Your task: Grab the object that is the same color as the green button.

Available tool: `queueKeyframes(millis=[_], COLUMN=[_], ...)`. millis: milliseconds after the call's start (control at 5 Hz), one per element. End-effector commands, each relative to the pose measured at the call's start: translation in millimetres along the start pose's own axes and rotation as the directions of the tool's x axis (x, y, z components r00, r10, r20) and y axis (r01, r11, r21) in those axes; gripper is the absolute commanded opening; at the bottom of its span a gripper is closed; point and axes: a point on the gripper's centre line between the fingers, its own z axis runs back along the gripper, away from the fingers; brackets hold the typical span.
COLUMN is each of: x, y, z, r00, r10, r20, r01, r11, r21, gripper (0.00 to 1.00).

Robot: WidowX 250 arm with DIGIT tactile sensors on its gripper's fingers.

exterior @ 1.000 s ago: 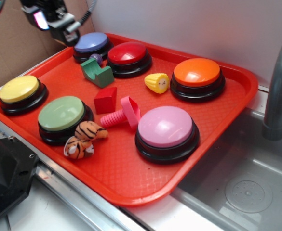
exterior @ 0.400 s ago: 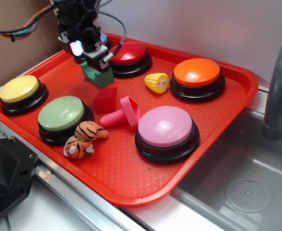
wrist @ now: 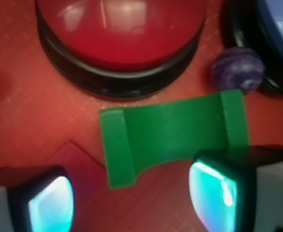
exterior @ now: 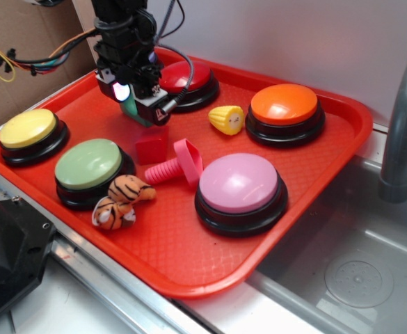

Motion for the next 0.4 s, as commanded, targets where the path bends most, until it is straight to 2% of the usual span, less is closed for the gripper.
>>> queueKeyframes(millis=[0, 200], x=[19.6, 19.5], y=[-3.5, -2.3], z=[0.9, 0.8], r00=[0.998, 0.999], r10=[-0.038, -0.03], r20=[0.045, 0.044], r01=[0.037, 0.028], r11=[0.999, 0.999], r21=[0.022, 0.034], gripper=[1.0, 0.17])
